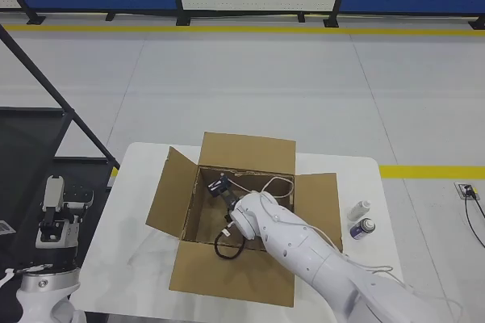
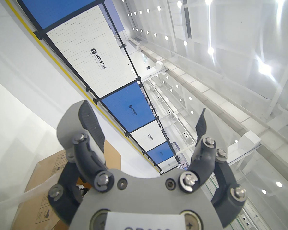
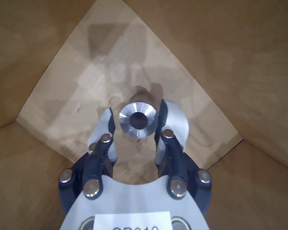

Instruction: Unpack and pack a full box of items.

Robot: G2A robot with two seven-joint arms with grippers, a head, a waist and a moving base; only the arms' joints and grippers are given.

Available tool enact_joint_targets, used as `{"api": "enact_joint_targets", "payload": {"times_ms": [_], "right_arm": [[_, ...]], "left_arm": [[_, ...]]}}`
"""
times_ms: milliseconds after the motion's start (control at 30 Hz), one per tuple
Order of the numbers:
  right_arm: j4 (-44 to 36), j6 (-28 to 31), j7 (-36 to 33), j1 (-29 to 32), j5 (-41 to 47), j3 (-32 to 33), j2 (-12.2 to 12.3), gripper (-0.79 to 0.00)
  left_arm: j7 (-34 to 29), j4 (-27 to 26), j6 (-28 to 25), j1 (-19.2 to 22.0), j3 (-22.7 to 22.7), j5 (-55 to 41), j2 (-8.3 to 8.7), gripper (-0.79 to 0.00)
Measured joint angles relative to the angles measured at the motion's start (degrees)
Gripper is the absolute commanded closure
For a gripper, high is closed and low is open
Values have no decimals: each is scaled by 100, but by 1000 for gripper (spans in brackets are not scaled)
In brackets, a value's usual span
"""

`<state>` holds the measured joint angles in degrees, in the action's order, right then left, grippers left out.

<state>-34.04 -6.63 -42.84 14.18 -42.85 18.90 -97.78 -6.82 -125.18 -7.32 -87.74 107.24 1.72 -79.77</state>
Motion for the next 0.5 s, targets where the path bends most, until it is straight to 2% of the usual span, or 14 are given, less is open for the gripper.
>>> {"api": "enact_joint_targets", "payload": {"times_ms": [267,400,500], "right_arm": [[8,168,12,-54,-133,206,-16,-711],[-288,351,-148,-9,-200,404,140,-711],[-699,473,-342,98,-310,612,345,-720]], "left_arm": [[0,0,0,0,0,0,0,-785],[0,0,0,0,0,0,0,-785],[0,0,0,0,0,0,0,-785]]}}
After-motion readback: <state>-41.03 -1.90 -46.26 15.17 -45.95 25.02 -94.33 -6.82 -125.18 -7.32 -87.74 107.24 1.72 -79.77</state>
